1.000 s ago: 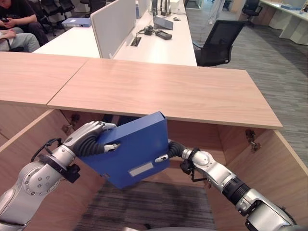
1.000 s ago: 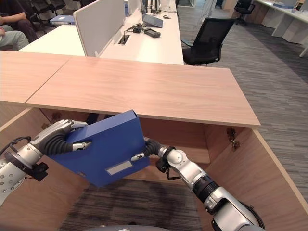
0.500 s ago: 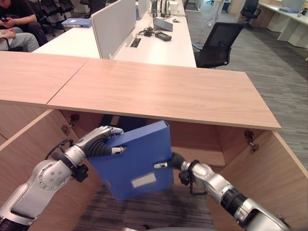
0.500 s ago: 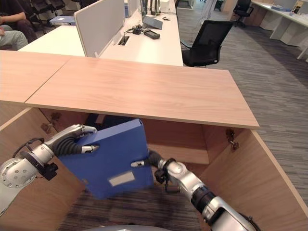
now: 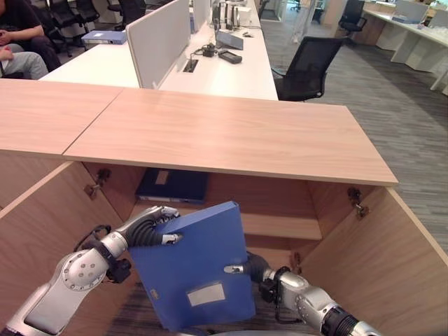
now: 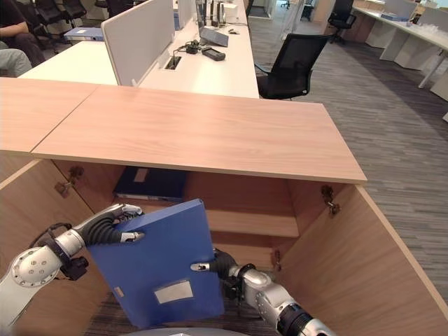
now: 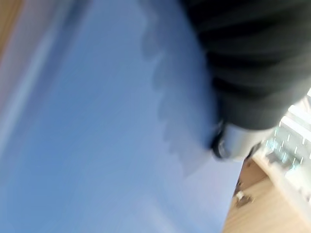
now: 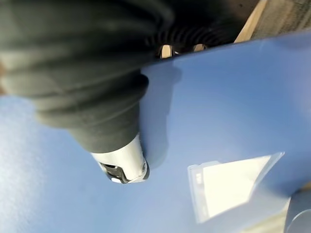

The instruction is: Put the empty folder in the office cabinet

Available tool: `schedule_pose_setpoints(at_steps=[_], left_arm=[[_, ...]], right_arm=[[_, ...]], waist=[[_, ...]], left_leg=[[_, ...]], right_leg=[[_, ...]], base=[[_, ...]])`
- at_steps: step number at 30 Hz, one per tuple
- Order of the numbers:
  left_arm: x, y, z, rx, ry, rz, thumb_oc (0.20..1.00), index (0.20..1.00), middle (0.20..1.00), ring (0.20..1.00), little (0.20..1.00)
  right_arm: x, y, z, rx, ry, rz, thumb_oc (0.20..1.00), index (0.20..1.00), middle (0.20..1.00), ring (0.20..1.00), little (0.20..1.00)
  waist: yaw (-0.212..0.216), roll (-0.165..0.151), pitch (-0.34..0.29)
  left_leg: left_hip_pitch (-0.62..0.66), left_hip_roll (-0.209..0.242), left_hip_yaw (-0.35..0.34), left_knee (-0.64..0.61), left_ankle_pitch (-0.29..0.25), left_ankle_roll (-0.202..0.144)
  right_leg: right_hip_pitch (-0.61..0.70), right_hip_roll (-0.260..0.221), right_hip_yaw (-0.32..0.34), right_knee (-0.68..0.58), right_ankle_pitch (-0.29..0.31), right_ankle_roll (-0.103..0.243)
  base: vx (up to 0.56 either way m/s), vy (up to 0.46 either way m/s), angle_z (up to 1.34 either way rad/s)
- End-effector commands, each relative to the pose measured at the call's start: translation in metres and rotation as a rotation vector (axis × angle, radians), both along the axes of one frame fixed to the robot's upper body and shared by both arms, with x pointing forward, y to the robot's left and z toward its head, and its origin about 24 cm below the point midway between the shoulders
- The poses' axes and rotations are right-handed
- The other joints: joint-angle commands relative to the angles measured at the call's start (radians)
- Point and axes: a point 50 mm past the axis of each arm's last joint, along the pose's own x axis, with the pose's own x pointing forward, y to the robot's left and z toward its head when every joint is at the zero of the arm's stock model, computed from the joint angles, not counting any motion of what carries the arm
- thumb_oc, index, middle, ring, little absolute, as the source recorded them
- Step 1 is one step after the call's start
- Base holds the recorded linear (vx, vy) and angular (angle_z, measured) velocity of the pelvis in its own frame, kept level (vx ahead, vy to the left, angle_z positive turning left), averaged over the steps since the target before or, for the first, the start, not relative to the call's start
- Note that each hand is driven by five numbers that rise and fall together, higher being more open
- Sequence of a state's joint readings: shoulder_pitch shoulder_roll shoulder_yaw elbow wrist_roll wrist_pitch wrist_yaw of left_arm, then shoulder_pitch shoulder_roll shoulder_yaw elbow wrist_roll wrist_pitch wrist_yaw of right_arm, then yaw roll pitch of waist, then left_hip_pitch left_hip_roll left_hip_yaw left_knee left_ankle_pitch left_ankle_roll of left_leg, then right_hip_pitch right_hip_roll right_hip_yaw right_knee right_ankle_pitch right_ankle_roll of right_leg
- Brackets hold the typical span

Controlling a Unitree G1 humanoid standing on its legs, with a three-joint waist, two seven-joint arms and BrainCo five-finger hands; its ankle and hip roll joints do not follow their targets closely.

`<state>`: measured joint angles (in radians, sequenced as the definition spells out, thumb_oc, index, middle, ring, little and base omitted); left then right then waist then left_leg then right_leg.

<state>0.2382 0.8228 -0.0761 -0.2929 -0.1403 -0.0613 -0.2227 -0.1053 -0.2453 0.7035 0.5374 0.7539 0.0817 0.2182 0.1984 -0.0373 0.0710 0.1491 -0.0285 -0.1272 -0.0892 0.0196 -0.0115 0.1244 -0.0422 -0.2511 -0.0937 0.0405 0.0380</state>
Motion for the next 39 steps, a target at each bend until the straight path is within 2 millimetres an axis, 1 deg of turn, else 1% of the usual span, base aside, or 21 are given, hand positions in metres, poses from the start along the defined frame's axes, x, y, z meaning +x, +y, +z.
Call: schedule_pose_setpoints(at_steps=[1, 2, 3, 5, 7, 8, 9, 10, 11, 12, 17, 21, 23, 26, 27, 28, 31, 33, 34, 36, 39], left_arm=[[0.003, -0.013, 0.004, -0.349, -0.020, 0.049, 1.000, 1.000, 1.000, 1.000, 1.000], [-0.013, 0.001, -0.045, -0.534, 0.199, 0.250, 1.000, 1.000, 1.000, 1.000, 1.000], [-0.013, 0.001, -0.045, -0.534, 0.199, 0.250, 1.000, 1.000, 1.000, 1.000, 1.000], [-0.029, 0.012, -0.084, -0.676, 0.312, 0.487, 1.000, 1.000, 1.000, 1.000, 1.000], [-0.045, 0.009, -0.126, -0.883, 0.453, 0.715, 1.000, 1.000, 1.000, 1.000, 1.000], [-0.045, 0.009, -0.126, -0.883, 0.453, 0.714, 1.000, 1.000, 1.000, 1.000, 1.000], [-0.070, 0.001, -0.161, -0.976, 0.599, 0.894, 1.000, 1.000, 1.000, 1.000, 1.000], [-0.081, -0.002, -0.174, -0.999, 0.659, 0.972, 1.000, 1.000, 1.000, 1.000, 1.000], [-0.104, -0.007, -0.200, -0.996, 0.790, 1.098, 1.000, 1.000, 1.000, 1.000, 1.000], [-0.104, -0.007, -0.200, -0.996, 0.790, 1.097, 1.000, 1.000, 1.000, 1.000, 1.000], [-0.156, -0.008, -0.248, -0.761, 1.077, 1.335, 1.000, 1.000, 1.000, 1.000, 1.000], [-0.204, -0.004, -0.262, -0.619, 1.247, 1.521, 1.000, 1.000, 1.000, 1.000, 1.000], [-0.206, -0.004, -0.262, -0.626, 1.250, 1.527, 1.000, 1.000, 1.000, 1.000, 1.000], [-0.200, -0.005, -0.262, -0.657, 1.227, 1.528, 1.000, 1.000, 1.000, 1.000, 1.000], [-0.197, -0.005, -0.262, -0.665, 1.220, 1.529, 1.000, 1.000, 1.000, 1.000, 1.000], [-0.193, -0.007, -0.263, -0.669, 1.216, 1.521, 1.000, 1.000, 1.000, 1.000, 1.000], [-0.196, -0.008, -0.263, -0.651, 1.234, 1.505, 1.000, 1.000, 1.000, 1.000, 1.000], [-0.202, -0.010, -0.264, -0.630, 1.261, 1.497, 1.000, 1.000, 1.000, 1.000, 1.000], [-0.204, -0.009, -0.264, -0.615, 1.260, 1.496, 1.000, 1.000, 1.000, 1.000, 1.000], [-0.210, -0.012, -0.264, -0.613, 1.284, 1.505, 1.000, 1.000, 1.000, 1.000, 1.000], [-0.222, -0.011, -0.264, -0.562, 1.312, 1.521, 1.000, 1.000, 1.000, 1.000, 1.000]], right_arm=[[-0.006, 0.061, 0.017, 0.415, 0.186, -0.145, 0.200, 0.200, 0.200, 0.200, 0.200], [-0.012, 0.042, 0.002, 0.377, 0.254, -0.258, 0.200, 0.200, 0.200, 0.200, 0.200], [-0.012, 0.042, 0.002, 0.377, 0.254, -0.259, 0.200, 0.200, 0.200, 0.200, 0.200], [-0.013, 0.026, -0.004, 0.366, 0.276, -0.356, 0.200, 0.200, 0.200, 0.200, 0.200], [-0.009, 0.009, -0.007, 0.342, 0.275, -0.452, 0.200, 0.200, 0.200, 0.200, 0.200], [-0.009, 0.009, -0.007, 0.342, 0.274, -0.452, 0.200, 0.200, 0.200, 0.200, 0.200], [-0.010, -0.001, -0.010, 0.366, 0.308, -0.548, 0.200, 0.200, 0.200, 0.200, 0.200], [-0.009, -0.002, -0.010, 0.376, 0.319, -0.580, 0.200, 0.200, 0.200, 0.200, 0.200], [-0.005, 0.001, -0.007, 0.407, 0.328, -0.618, 0.200, 0.200, 0.200, 0.200, 0.200], [-0.005, 0.001, -0.007, 0.407, 0.328, -0.618, 0.200, 0.200, 0.200, 0.200, 0.200], [0.003, 0.002, 0.001, 0.455, 0.318, -0.667, 0.200, 0.200, 0.200, 0.200, 0.200], [0.004, -0.001, 0.002, 0.479, 0.306, -0.687, 0.200, 0.200, 0.200, 0.200, 0.200], [0.006, -0.005, 0.004, 0.473, 0.284, -0.685, 0.200, 0.200, 0.200, 0.200, 0.200], [0.014, -0.014, 0.009, 0.468, 0.235, -0.685, 0.200, 0.200, 0.200, 0.200, 0.200], [0.018, -0.017, 0.011, 0.465, 0.219, -0.691, 0.200, 0.200, 0.200, 0.200, 0.200], [0.024, -0.022, 0.014, 0.459, 0.192, -0.690, 0.200, 0.200, 0.200, 0.200, 0.200], [0.025, -0.025, 0.014, 0.452, 0.185, -0.698, 0.200, 0.200, 0.200, 0.200, 0.200], [0.028, -0.029, 0.014, 0.435, 0.178, -0.699, 0.200, 0.200, 0.200, 0.200, 0.200], [0.030, -0.032, 0.014, 0.422, 0.166, -0.706, 0.200, 0.200, 0.200, 0.200, 0.200], [0.029, -0.030, 0.013, 0.432, 0.180, -0.704, 0.200, 0.200, 0.200, 0.200, 0.200], [0.022, -0.031, 0.008, 0.441, 0.207, -0.722, 0.200, 0.200, 0.200, 0.200, 0.200]], waist=[[-0.019, -0.027, 0.004], [-0.025, -0.023, 0.011], [-0.026, -0.025, 0.009], [-0.032, -0.024, 0.016], [-0.042, -0.022, 0.020], [-0.044, -0.023, 0.018], [-0.050, -0.016, 0.024], [-0.052, -0.014, 0.025], [-0.057, -0.012, 0.023], [-0.058, -0.012, 0.022], [-0.071, -0.009, 0.022], [-0.084, -0.009, 0.011], [-0.087, -0.011, 0.013], [-0.080, -0.021, 0.062], [-0.072, -0.021, 0.085], [-0.063, -0.017, 0.107], [-0.051, -0.020, 0.106], [-0.042, -0.012, 0.103], [-0.039, 0.000, 0.099], [-0.034, 0.018, 0.086], [-0.043, 0.018, 0.056]], left_leg=[[0.006, 0.031, -0.013, 0.002, -0.086, -0.018], [0.010, 0.033, -0.013, 0.002, -0.087, -0.017], [0.007, 0.032, -0.014, 0.002, -0.085, -0.017], [0.007, 0.033, -0.015, 0.002, -0.083, -0.016], [0.000, 0.032, -0.020, 0.002, -0.077, -0.014], [-0.004, 0.031, -0.021, 0.002, -0.076, -0.014], [-0.007, 0.032, -0.025, 0.002, -0.073, -0.013], [-0.010, 0.033, -0.026, 0.002, -0.071, -0.014], [-0.019, 0.035, -0.029, 0.002, -0.067, -0.016], [-0.020, 0.035, -0.029, 0.002, -0.067, -0.016], [-0.025, 0.050, -0.025, 0.002, -0.064, -0.028], [-0.018, 0.072, -0.024, 0.002, -0.068, -0.044], [-0.020, 0.076, -0.022, 0.003, -0.058, -0.047], [-0.137, 0.050, -0.004, 0.216, -0.086, -0.064], [-0.197, 0.035, 0.001, 0.318, -0.080, -0.073], [-0.299, 0.037, 0.052, 0.404, -0.039, -0.074], [-0.350, 0.032, 0.084, 0.369, -0.048, -0.060], [-0.385, 0.022, 0.077, 0.289, -0.003, -0.057], [-0.427, 0.018, 0.061, 0.245, 0.045, -0.053], [-0.399, 0.025, 0.037, 0.182, 0.063, -0.048], [-0.374, 0.020, 0.029, 0.154, 0.058, -0.038]], right_leg=[[0.030, -0.050, -0.011, 0.006, -0.043, 0.065], [0.032, -0.047, -0.009, 0.006, -0.044, 0.063], [0.029, -0.048, -0.010, 0.006, -0.042, 0.063], [0.030, -0.046, -0.010, 0.006, -0.044, 0.061], [0.024, -0.045, -0.013, 0.006, -0.043, 0.060], [0.021, -0.046, -0.014, 0.006, -0.042, 0.060], [0.020, -0.043, -0.018, 0.006, -0.043, 0.058], [0.017, -0.041, -0.020, 0.006, -0.044, 0.057], [0.010, -0.038, -0.023, 0.006, -0.047, 0.056], [0.009, -0.038, -0.023, 0.006, -0.047, 0.056], [0.002, -0.024, -0.018, 0.006, -0.060, 0.047], [0.010, -0.006, -0.012, 0.006, -0.080, 0.028], [0.010, -0.003, -0.012, 0.006, -0.083, 0.024], [0.007, -0.016, -0.024, 0.026, -0.098, 0.005], [0.004, -0.022, -0.033, 0.035, -0.100, -0.001], [0.019, -0.024, -0.045, 0.030, -0.121, -0.006], [0.026, -0.031, -0.041, 0.022, -0.122, -0.001], [0.034, -0.030, -0.034, 0.011, -0.122, 0.003], [0.021, -0.027, -0.036, 0.010, -0.116, 0.004], [0.021, -0.017, -0.011, 0.008, -0.118, 0.009], [0.019, -0.030, 0.005, 0.006, -0.122, 0.023]], base=[[0.00, -0.027, -0.07], [-0.01, -0.016, -0.06], [0.00, -0.024, -0.11], [0.00, -0.019, -0.07], [-0.01, -0.018, -0.06], [0.00, 0.000, 0.00], [0.00, 0.000, 0.00], [0.00, -0.060, 0.08], [0.00, -0.042, 0.15], [0.01, -0.052, 0.20], [0.01, -0.053, 0.08], [0.05, -0.077, -0.02], [0.03, -0.075, 0.02], [-0.08, -0.081, 0.07], [-0.05, -0.055, 0.34], [0.01, -0.020, 0.29], [0.11, 0.039, 0.09], [0.10, 0.122, -0.08], [0.09, 0.177, -0.01], [0.14, 0.192, 0.04], [0.20, 0.233, -0.52]])
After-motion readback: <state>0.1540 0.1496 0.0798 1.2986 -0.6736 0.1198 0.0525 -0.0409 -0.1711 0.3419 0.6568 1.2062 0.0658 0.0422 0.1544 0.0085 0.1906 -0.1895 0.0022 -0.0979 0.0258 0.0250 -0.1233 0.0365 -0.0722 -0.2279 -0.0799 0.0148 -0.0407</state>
